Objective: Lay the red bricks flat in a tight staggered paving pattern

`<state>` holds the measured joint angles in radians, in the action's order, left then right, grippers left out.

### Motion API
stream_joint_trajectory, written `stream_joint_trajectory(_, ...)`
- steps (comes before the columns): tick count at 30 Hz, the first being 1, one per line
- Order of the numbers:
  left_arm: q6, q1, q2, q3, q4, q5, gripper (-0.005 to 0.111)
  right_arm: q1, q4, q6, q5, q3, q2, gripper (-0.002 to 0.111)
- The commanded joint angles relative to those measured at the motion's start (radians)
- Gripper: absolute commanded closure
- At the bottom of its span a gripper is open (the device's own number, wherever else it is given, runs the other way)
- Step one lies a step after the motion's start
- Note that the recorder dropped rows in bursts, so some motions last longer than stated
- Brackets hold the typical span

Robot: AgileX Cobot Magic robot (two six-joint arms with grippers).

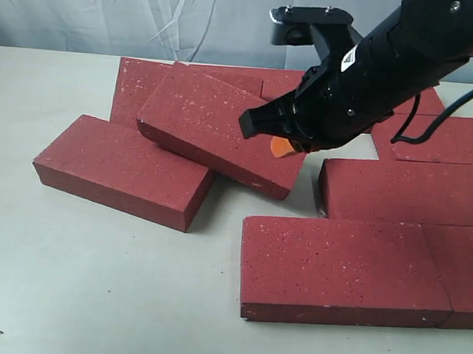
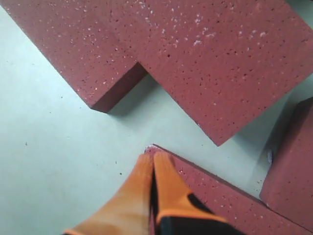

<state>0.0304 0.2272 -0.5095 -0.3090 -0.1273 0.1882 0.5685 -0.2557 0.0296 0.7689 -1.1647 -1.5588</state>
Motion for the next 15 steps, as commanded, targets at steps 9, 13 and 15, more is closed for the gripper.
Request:
stream_joint_trajectory(9,-0.03,0.015,-0.115,-0.035,-0.001,0.077,0.107,0.002,0.02,-0.008,-0.004,-0.005,0.027,0.109)
stream_joint_trajectory(13,-0.03,0.015,-0.283,-0.101,0.042,0.121,0.107,0.002,0.027,-0.008,-0.023,-0.005,0.027,0.109)
stream_joint_trajectory(15,-0.03,0.015,-0.355,-0.126,0.084,0.119,0.107,0.002,0.058,-0.008,-0.023,-0.005,0.027,0.109)
